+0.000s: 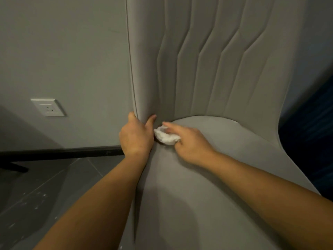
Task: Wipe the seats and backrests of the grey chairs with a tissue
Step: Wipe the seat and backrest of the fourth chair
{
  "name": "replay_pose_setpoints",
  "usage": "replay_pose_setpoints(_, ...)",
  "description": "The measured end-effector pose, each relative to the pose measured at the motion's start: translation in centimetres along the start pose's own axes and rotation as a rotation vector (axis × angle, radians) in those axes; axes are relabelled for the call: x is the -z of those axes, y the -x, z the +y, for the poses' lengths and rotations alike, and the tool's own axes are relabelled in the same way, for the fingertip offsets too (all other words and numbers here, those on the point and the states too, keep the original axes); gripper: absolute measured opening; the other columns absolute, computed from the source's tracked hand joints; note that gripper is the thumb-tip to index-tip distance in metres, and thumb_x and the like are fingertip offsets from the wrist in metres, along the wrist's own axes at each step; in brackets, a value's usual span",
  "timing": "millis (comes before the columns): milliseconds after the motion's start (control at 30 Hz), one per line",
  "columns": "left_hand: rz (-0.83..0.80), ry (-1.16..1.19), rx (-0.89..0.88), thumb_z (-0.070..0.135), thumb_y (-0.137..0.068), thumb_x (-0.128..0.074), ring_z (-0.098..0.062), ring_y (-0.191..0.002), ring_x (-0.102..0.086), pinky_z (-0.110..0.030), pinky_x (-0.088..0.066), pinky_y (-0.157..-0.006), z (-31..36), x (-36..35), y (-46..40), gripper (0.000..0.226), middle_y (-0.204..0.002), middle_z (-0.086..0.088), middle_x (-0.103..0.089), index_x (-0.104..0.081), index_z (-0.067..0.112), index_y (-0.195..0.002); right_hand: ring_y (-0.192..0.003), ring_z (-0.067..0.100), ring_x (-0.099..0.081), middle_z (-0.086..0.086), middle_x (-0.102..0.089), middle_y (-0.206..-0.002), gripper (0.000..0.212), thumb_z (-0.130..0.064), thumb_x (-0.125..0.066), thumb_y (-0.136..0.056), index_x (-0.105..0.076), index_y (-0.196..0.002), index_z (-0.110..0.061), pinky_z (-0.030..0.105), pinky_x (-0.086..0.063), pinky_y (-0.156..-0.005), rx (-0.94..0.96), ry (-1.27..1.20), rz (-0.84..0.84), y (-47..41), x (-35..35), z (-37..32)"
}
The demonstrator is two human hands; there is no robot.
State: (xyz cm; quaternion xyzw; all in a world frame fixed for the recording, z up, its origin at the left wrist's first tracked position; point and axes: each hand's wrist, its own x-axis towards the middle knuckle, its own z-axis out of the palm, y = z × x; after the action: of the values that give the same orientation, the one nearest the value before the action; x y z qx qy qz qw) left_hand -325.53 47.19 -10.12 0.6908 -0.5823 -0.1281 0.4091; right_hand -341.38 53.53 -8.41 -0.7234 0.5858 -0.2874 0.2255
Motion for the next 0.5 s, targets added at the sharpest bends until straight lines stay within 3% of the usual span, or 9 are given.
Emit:
replay_pose_setpoints(133,0.015,-0.014,-0.016,0.063,-0.081,-0.06,-0.043,-0.077,-0.059,-0.039,-0.036,-0.06,0.0,0.0,0.1,0.054,-0.078,-0.02,-0.063,-0.043,0.013,-0.086,-0.123,0.031,-0.054,0.014,-0.062,-0.13,0.067,-0.008,-0.047,-0.073,-0.056,-0.139,-0.013,0.032,-0.037,-0.104,0.064,0.291,0.211,-1.7,5.1,2.6)
replay_pose_setpoints(200,0.033,-0.012,-0.023,0.063,-0.08,-0.061,-0.044,-0.077,-0.058,-0.038,-0.034,-0.06,0.1,0.0,0.2,0.053,-0.08,-0.023,-0.063,-0.04,0.015,-0.084,-0.13,0.026,-0.049,0.008,-0.057,-0.138,0.065,-0.012,-0.051,-0.079,-0.051,-0.143,-0.02,0.035,-0.037,-0.109,0.009,0.348,0.018,-2.3,6.7,4.0)
replay_pose_setpoints(267,0.046,-0.006,-0.043,0.062,-0.08,-0.062,-0.045,-0.077,-0.059,-0.038,-0.032,-0.06,0.1,0.0,0.2,0.052,-0.079,-0.024,-0.063,-0.04,0.016,-0.083,-0.139,0.018,-0.039,-0.001,-0.047,-0.149,0.06,-0.016,-0.055,-0.084,-0.048,-0.143,-0.027,0.036,-0.03,-0.116,0.016,0.387,-0.277,-2.0,6.5,5.4)
replay_pose_setpoints(300,0.045,-0.002,-0.046,0.062,-0.08,-0.062,-0.045,-0.076,-0.059,-0.038,-0.033,-0.06,0.0,0.0,0.1,0.051,-0.078,-0.024,-0.063,-0.04,0.016,-0.084,-0.144,0.016,-0.031,-0.003,-0.041,-0.153,0.059,-0.026,-0.056,-0.088,-0.045,-0.145,-0.029,0.036,-0.024,-0.119,0.04,0.439,-0.333,-1.7,6.0,6.1)
replay_pose_setpoints(400,0.05,0.002,-0.04,0.062,-0.08,-0.062,-0.043,-0.074,-0.059,-0.036,-0.033,-0.059,-0.1,0.1,0.1,0.052,-0.075,-0.021,-0.062,-0.04,0.015,-0.082,-0.152,0.016,-0.01,-0.007,-0.026,-0.161,0.075,-0.073,-0.04,-0.086,-0.034,-0.15,-0.036,0.039,-0.01,-0.122,0.054,0.504,-0.259,-1.0,4.6,7.2)
replay_pose_setpoints(500,0.046,0.007,-0.042,0.062,-0.08,-0.062,-0.043,-0.073,-0.058,-0.036,-0.033,-0.058,0.0,0.1,0.2,0.052,-0.073,-0.019,-0.061,-0.04,0.015,-0.082,-0.153,0.018,-0.004,-0.009,-0.019,-0.164,0.077,-0.079,-0.031,-0.087,-0.028,-0.152,-0.039,0.039,-0.008,-0.12,0.081,0.517,-0.204,-1.1,3.3,7.1)
